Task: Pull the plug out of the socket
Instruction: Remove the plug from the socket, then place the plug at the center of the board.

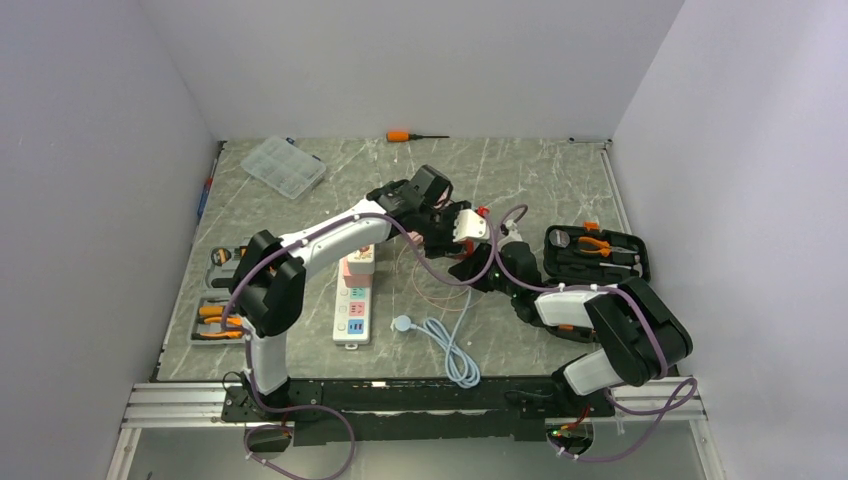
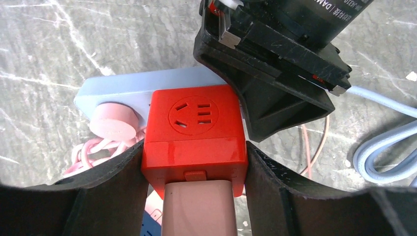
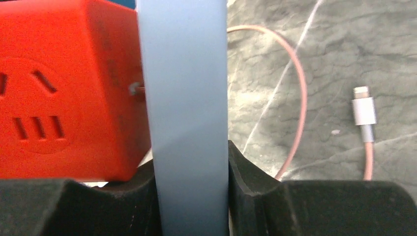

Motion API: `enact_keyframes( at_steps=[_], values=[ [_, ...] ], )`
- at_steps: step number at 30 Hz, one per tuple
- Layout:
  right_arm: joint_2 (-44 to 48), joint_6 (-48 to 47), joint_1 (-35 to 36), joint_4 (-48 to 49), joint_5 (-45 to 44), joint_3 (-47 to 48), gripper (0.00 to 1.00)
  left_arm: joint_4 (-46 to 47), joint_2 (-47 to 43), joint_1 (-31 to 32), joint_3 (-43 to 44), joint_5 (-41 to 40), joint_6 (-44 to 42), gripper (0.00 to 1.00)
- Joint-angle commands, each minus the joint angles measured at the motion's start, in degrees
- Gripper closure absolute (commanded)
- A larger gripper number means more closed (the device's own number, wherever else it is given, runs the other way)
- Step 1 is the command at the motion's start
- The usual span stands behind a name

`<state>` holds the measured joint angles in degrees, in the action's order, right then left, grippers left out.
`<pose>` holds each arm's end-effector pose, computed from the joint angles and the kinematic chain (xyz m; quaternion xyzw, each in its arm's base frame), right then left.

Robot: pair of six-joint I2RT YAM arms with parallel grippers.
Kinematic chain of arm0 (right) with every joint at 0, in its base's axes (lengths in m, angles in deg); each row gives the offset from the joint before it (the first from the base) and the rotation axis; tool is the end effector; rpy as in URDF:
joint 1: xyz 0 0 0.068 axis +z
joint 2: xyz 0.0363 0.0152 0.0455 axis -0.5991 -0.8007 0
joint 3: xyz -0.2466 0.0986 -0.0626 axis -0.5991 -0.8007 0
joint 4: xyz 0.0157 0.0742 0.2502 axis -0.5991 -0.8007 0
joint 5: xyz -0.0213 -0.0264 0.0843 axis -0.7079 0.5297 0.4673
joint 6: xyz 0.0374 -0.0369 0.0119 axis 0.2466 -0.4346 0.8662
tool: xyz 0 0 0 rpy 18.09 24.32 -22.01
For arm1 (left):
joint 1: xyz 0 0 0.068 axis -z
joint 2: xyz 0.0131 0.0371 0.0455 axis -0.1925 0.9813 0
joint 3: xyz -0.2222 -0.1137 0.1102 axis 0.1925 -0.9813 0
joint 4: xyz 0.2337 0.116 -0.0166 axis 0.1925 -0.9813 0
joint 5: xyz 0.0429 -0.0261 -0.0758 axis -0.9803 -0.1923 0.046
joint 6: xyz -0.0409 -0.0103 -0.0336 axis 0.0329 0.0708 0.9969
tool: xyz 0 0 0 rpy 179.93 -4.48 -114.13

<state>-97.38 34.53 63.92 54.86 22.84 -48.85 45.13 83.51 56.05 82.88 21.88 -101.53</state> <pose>0.2206 0.1208 0.1326 0.1087 0.8530 0.3749 0.3465 0.2898 -0.3108 0.2659 0.7090 0.5774 -0.2003 0.3518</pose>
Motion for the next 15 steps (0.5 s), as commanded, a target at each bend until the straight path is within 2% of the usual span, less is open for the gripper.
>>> enact_keyframes(
  at_steps=[1,4,7,15],
  values=[
    [-1.89,5.24,-4.17,-16.13,-17.75,-1.60,1.00,-5.90,-9.40,0.14,2.93,2.47,-3.28,0.99],
    [0.29,5.16,-4.31,-16.05,-18.09,-2.64,1.00,-4.63,-13.62,-1.05,-5.83,1.40,-5.20,1.00],
    [0.74,4.90,-4.50,-16.41,-17.93,-2.29,1.00,-4.12,-16.12,-2.17,-10.58,0.87,-5.44,1.00],
    [0.21,1.45,-4.53,-10.72,-12.51,-1.84,1.00,-2.45,-13.98,-1.02,-10.19,1.29,-3.51,0.99]
  ],
)
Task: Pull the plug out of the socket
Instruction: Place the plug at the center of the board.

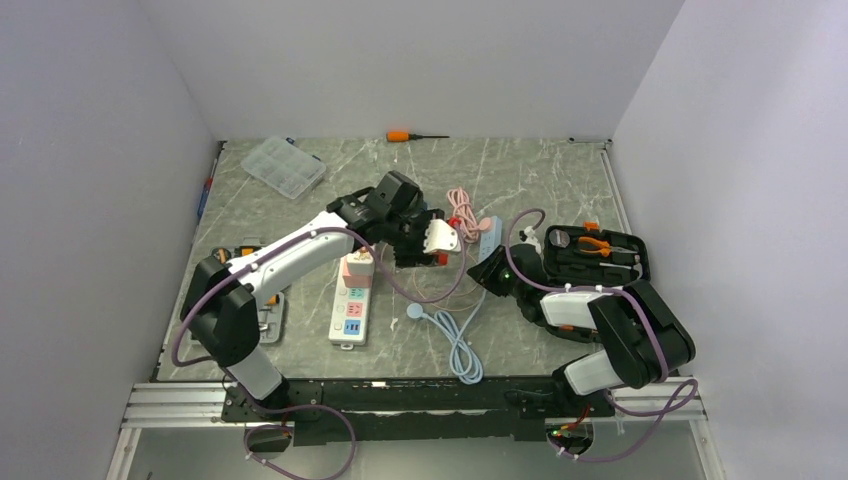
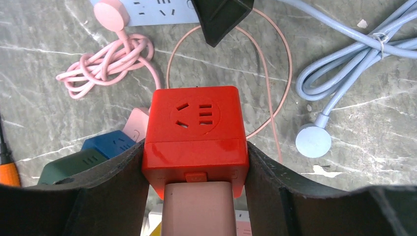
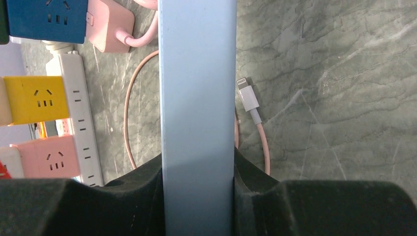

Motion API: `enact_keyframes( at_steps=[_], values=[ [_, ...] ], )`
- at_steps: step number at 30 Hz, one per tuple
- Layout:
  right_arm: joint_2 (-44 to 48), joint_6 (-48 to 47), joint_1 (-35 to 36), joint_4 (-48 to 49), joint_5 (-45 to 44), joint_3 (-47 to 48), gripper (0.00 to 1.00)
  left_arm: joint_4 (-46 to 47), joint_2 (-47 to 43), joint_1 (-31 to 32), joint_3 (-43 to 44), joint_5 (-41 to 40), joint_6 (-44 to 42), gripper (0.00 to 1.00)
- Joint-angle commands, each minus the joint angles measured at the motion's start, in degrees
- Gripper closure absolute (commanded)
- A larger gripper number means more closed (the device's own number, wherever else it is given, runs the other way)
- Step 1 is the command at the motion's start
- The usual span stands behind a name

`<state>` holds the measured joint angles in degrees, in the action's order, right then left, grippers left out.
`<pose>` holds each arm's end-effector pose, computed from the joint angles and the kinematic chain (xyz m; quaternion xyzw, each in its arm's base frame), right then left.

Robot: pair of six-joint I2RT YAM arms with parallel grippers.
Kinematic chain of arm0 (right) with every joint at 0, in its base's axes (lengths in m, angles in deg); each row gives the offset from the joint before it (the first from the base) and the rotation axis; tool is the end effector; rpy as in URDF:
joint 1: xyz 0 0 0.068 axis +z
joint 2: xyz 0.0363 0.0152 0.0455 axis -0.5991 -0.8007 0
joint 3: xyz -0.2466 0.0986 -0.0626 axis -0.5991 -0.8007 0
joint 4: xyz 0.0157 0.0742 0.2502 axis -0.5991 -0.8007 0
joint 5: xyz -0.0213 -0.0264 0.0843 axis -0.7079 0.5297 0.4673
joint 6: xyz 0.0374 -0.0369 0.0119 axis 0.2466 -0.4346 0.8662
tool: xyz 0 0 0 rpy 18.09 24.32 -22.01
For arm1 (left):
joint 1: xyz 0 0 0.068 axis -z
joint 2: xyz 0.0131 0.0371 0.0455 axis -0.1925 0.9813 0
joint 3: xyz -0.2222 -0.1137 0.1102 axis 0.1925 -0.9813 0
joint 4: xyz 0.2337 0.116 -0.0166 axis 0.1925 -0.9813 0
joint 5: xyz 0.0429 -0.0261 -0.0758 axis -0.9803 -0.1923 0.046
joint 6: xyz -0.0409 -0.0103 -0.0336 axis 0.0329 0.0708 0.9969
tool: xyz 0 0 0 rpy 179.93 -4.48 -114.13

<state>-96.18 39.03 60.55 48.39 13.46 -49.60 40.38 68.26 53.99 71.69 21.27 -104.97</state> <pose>0.2209 0.0985 0.1231 0.2151 0.8615 0.2963 0.3519 0.2504 -0.2530 0.2957 0.7161 0.5732 -0.1791 0.3557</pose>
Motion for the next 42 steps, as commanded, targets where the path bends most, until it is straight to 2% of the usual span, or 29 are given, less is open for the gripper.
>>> enact_keyframes(
  at_steps=[1,5,9,11,16,19,20,22,23,32,37,39,42],
  values=[
    [-0.30,-3.79,-1.18,-3.33,-2.45,-1.53,1.00,3.05,1.99,1.50,0.65,1.52,-0.08,0.98],
    [4.00,-6.70,-1.06,-3.02,-2.27,-2.56,1.00,4.37,7.26,3.09,0.75,-1.42,-0.04,0.98],
    [7.54,-9.07,-0.98,-3.27,-0.82,-3.75,1.00,4.11,12.65,3.99,3.21,-3.75,2.77,0.92],
    [9.10,-9.79,-0.99,-3.66,-0.89,-4.07,1.00,4.87,13.75,4.39,3.25,-3.64,5.05,0.85],
    [11.44,-11.11,-0.99,-3.31,0.87,-3.84,1.00,8.27,14.07,6.21,1.52,-3.09,6.80,0.57],
    [11.66,-11.61,-0.98,-2.60,2.61,-3.58,1.00,7.48,15.97,7.00,3.73,-2.69,8.50,0.50],
    [11.65,-11.95,-0.98,-2.40,3.37,-3.51,1.00,6.51,16.62,7.16,4.85,-2.26,8.97,0.40],
    [11.77,-12.48,-0.99,-2.58,4.48,-3.16,1.00,3.91,17.26,7.39,6.96,-1.27,8.94,0.04],
    [12.16,-12.84,-1.01,-2.90,4.68,-3.07,1.00,3.07,17.12,7.39,7.74,-1.01,9.00,0.01],
    [16.01,-15.71,-0.97,-5.74,4.44,-2.11,1.00,-0.74,7.07,4.96,10.23,7.61,12.91,0.01],
    [16.82,-16.85,-0.99,-4.90,6.31,-1.32,1.00,15.34,-1.85,3.54,0.11,2.21,11.64,0.01],
    [17.34,-17.70,-0.94,-4.58,6.74,-1.02,1.00,17.52,-0.46,3.28,-0.18,0.06,9.75,0.01],
    [18.46,-18.77,-0.85,-4.87,7.00,-0.38,1.00,16.06,5.06,2.25,4.56,0.85,9.46,0.01]
  ],
)
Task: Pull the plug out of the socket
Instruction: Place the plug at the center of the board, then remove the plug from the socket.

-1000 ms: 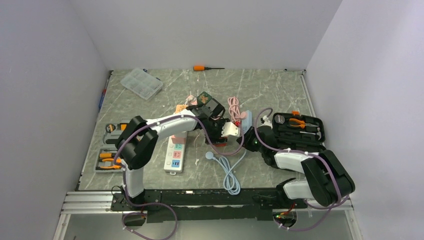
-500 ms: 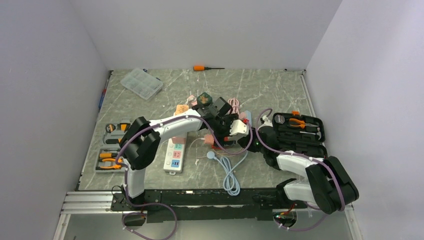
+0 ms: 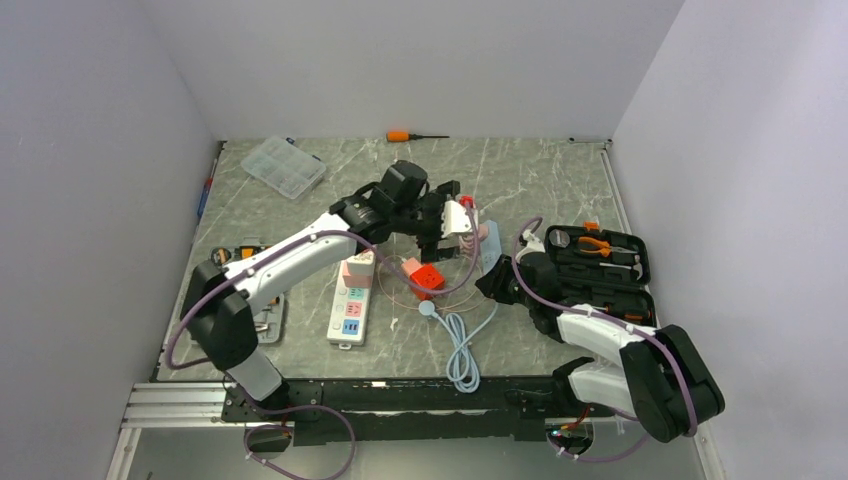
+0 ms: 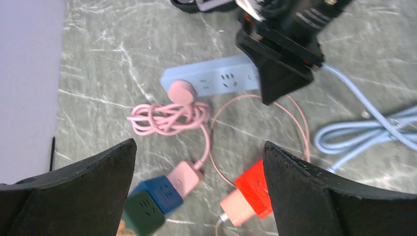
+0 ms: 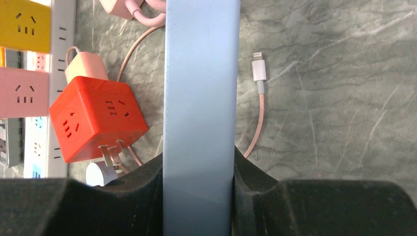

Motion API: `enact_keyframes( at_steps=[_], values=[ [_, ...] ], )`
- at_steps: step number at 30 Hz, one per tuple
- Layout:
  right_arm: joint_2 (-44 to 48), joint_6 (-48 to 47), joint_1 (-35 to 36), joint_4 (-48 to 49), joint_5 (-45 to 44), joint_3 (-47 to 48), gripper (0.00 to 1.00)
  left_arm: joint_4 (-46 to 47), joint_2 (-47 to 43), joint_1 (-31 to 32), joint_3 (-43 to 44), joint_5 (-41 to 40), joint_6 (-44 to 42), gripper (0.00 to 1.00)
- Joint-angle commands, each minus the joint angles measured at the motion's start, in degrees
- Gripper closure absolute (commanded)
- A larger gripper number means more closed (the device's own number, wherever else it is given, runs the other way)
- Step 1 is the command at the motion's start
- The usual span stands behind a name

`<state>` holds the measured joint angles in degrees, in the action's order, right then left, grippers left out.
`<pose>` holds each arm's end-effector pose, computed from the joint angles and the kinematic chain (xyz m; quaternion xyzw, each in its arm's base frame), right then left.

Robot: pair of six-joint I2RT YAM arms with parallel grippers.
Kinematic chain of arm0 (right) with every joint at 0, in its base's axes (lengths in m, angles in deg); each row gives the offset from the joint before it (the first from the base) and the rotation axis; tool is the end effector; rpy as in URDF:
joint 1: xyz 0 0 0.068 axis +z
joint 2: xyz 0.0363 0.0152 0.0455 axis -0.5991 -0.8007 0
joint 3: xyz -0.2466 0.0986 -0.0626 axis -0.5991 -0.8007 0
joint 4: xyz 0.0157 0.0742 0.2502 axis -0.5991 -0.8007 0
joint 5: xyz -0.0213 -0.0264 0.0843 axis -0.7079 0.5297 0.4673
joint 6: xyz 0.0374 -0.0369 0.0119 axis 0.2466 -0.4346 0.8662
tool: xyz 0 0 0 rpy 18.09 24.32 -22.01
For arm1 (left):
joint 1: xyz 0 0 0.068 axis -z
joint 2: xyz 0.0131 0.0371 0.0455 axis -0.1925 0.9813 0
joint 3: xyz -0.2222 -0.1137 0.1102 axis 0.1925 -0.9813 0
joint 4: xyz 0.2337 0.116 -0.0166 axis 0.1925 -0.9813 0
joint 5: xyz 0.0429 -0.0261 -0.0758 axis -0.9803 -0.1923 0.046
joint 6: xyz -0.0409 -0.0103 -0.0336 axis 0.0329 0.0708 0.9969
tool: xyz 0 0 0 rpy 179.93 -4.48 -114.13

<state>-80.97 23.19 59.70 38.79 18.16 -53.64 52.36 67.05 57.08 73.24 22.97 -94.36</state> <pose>0.1912 0.0852 0.1434 0.0805 0.8769 0.2790 0.3831 0.2440 -0.2753 0.3287 0.6634 0.5572 -0.2279 0.4444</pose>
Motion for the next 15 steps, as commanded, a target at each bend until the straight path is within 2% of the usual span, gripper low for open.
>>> enact_keyframes(
  at_steps=[1,8,15],
  values=[
    [3.73,-3.26,0.04,4.80,2.53,3.72,1.00,4.16,7.89,-1.22,4.65,0.46,-1.43,0.01],
    [6.57,-3.95,0.55,3.06,2.73,4.79,1.00,13.82,12.34,-1.31,1.40,1.36,-2.89,0.01],
    [8.28,-4.76,0.75,2.23,2.22,6.18,1.00,11.02,20.47,-2.93,7.97,2.46,-1.74,0.02]
  ],
)
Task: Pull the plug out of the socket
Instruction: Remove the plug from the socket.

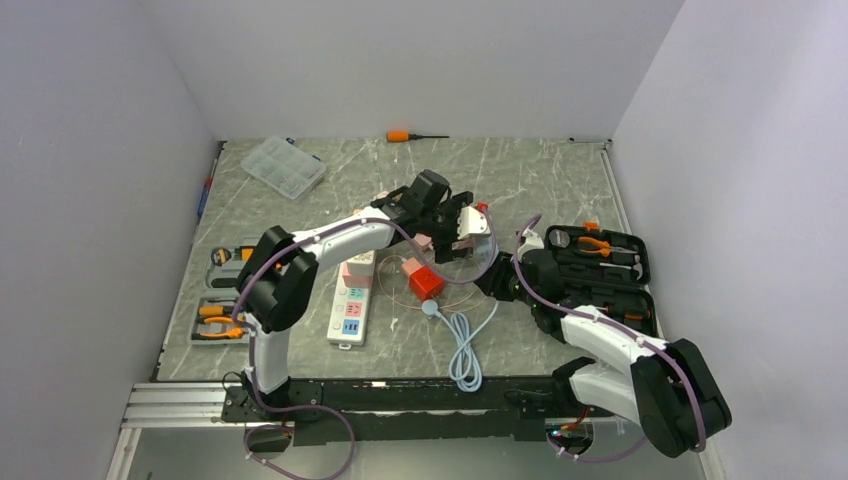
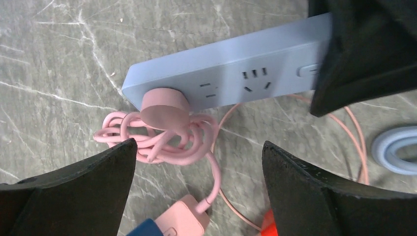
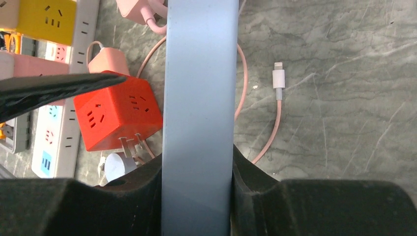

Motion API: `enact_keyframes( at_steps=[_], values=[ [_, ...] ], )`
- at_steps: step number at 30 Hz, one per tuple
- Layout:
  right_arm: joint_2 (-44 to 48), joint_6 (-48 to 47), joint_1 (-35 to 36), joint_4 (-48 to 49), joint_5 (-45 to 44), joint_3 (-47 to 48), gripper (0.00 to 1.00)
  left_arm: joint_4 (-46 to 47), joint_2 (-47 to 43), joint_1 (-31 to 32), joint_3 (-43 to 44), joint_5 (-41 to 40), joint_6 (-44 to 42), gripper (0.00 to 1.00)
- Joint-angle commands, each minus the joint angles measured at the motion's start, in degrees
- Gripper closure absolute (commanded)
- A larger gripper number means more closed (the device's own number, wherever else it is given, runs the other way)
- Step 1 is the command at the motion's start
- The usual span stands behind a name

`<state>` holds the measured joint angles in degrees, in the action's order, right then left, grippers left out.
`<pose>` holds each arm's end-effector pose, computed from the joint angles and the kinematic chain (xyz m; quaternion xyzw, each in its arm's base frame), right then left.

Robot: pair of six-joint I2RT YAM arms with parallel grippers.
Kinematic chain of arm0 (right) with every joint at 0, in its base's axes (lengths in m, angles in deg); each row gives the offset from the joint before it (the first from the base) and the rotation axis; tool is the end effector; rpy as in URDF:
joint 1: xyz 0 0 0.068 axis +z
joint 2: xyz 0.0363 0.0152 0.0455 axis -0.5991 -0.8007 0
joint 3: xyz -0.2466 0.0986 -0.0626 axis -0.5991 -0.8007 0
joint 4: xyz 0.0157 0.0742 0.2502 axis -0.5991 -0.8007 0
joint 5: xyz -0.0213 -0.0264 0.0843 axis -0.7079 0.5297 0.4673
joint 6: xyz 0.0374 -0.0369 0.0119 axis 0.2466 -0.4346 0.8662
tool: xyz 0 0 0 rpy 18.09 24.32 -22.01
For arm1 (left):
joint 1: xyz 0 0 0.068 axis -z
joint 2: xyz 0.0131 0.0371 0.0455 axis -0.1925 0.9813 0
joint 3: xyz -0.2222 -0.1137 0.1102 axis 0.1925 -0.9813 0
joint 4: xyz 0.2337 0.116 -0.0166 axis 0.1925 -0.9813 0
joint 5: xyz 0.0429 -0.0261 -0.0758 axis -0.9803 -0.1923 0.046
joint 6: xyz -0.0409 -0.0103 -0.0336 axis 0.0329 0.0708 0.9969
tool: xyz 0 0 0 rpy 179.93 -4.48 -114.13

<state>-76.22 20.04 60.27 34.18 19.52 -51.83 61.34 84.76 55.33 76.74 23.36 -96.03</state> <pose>0.1885 0.0872 0.1612 0.0446 0.8709 0.2859 0.3973 0.3015 -0.3160 0.2440 0.6702 0.5772 -0.2212 0.4108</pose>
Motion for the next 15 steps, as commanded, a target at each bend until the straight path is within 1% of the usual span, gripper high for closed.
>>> enact_keyframes(
  at_steps=[1,3,6,10,13,15],
  values=[
    [3.91,-1.52,0.18,7.07,0.97,4.32,1.00,1.50,3.38,-1.35,4.84,2.96,-0.69,0.01],
    [4.37,-1.29,0.18,7.89,1.29,4.08,1.00,-1.63,4.60,-1.44,6.03,4.50,-4.39,0.01],
    [5.11,-1.41,0.18,9.53,2.07,3.49,1.00,-1.71,6.08,-2.32,6.76,4.46,-6.50,0.01],
    [5.99,-1.87,0.19,11.89,2.96,2.26,1.00,-0.88,7.98,-4.27,9.14,5.04,-4.58,0.00],
    [5.88,-1.88,0.26,13.82,3.98,1.59,1.00,-2.54,8.86,-4.61,10.82,9.32,-4.27,0.01],
    [5.63,-1.85,0.27,14.64,4.24,1.56,1.00,-5.83,9.97,-4.47,12.64,12.53,-4.74,0.01]
  ],
)
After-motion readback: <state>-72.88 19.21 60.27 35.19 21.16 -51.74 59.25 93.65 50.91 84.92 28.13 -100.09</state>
